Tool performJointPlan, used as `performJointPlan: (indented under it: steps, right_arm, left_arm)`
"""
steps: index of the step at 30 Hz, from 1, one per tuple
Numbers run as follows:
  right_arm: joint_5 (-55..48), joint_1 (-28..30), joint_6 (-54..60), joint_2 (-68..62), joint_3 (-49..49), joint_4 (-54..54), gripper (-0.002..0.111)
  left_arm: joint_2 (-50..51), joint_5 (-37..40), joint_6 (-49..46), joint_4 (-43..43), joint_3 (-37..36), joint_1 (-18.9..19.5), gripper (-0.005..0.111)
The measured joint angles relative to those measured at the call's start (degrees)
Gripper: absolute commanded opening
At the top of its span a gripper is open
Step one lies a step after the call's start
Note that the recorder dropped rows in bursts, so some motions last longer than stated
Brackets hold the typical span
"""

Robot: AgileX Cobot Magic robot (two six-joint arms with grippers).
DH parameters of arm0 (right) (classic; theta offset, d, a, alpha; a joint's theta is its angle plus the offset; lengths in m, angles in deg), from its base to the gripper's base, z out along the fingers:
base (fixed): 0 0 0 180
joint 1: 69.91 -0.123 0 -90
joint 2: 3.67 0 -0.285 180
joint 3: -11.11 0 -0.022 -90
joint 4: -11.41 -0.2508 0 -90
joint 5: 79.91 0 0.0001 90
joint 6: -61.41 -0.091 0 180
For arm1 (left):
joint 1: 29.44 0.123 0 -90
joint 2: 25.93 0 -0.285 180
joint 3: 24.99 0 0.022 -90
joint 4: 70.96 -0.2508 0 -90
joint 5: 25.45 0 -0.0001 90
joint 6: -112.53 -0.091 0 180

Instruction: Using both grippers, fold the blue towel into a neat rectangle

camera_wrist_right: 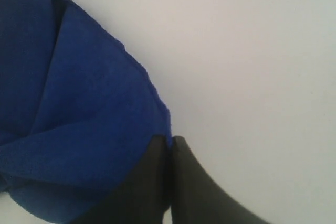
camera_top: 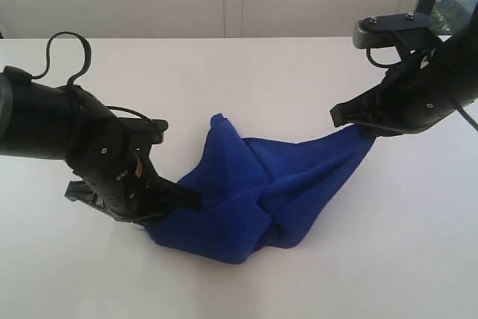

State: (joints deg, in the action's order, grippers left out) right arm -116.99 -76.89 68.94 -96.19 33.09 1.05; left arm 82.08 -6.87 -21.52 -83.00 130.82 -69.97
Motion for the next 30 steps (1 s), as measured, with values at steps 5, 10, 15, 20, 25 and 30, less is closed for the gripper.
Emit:
performJointPlan:
  steps: [5,10,15,20,25,30]
  right_arm:
    - [0.5,0.0,0.0,0.0,0.0,-0.1,0.000]
    - [0.5,0.0,0.1,3.0,0.0,1.3,0.000]
    - [-0.8,0.0,0.1,9.6,0.0,4.1,0.000]
    - [-2.2,0.0,0.1,18.4,1.9,6.6,0.000]
    - [-5.1,0.0,0.1,26.1,3.1,7.9,0.000]
    - [-10.8,0.0,0.1,34.0,3.2,11.7,0.000]
  left_arm:
    - [-0.5,0.3,0.0,-3.1,0.0,0.0,0.000]
    - [-6.4,5.0,-2.1,-9.2,0.0,0.0,0.000]
    - [-16.0,9.7,-9.0,-11.9,0.0,0.0,0.000]
    - [-26.1,15.9,-13.0,-15.6,0.0,0.0,0.000]
    - [-34.9,22.4,-15.5,-17.7,0.0,0.0,0.000]
    - [-42.8,27.0,-17.6,-17.8,0.0,0.0,0.000]
